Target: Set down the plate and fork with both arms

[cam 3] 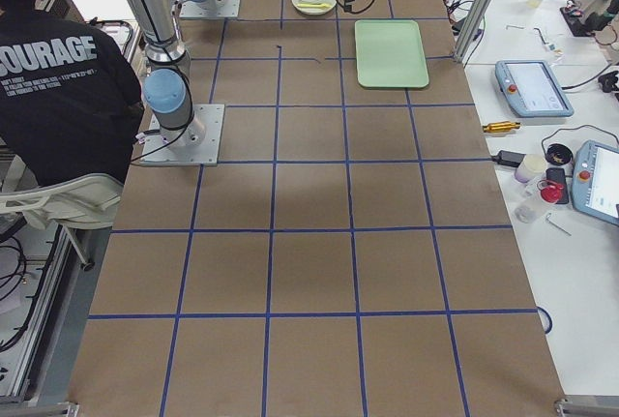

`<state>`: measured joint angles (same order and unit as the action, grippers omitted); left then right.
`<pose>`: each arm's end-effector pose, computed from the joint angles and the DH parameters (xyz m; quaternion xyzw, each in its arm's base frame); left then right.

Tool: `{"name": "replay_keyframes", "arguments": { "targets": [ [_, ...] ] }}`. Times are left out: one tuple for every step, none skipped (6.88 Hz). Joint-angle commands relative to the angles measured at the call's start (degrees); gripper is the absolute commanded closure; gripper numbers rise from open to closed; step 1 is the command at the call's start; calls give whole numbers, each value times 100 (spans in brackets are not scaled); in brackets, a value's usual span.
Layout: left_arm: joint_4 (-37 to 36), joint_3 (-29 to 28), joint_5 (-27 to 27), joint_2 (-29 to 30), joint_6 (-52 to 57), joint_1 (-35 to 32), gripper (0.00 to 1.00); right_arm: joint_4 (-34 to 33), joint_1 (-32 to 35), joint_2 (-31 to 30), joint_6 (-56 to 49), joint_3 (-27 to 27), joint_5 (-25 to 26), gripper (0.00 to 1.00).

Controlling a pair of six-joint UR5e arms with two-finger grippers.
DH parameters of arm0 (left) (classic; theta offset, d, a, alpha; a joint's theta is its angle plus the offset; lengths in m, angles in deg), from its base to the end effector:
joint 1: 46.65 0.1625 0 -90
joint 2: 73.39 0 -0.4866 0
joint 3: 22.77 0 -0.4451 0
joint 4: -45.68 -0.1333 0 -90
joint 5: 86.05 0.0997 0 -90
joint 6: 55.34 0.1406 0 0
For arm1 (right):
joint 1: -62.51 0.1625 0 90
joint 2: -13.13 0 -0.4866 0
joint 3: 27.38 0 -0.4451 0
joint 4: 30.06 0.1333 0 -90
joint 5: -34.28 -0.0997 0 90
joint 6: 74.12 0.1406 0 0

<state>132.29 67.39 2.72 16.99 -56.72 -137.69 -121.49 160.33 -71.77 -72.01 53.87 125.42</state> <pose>-0.1464 -0.5523 0.5095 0.0027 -0.9996 0.0246 0.0113 0.2108 -0.5759 0.5443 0.0493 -0.9978 0.0450 0.0061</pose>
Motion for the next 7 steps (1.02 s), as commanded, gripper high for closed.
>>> {"name": "replay_keyframes", "arguments": {
  "targets": [
    [31,10,35,-3,7,-2,0,20,0,0,0,4,0,0],
    [31,10,44,6,7,-2,0,38,0,0,0,13,9,0],
    [31,28,35,6,7,-2,0,29,-9,0,-9,13,9,0],
    [31,37,44,6,7,-2,0,3,-131,9,-113,13,9,0],
    [31,37,35,6,7,-2,0,3,-236,0,-123,13,18,0],
    [31,37,35,-2,7,-2,0,3,-307,0,-88,22,9,0],
    [31,37,26,6,7,-2,0,90,-308,-9,-88,22,18,0]
  ]
}}
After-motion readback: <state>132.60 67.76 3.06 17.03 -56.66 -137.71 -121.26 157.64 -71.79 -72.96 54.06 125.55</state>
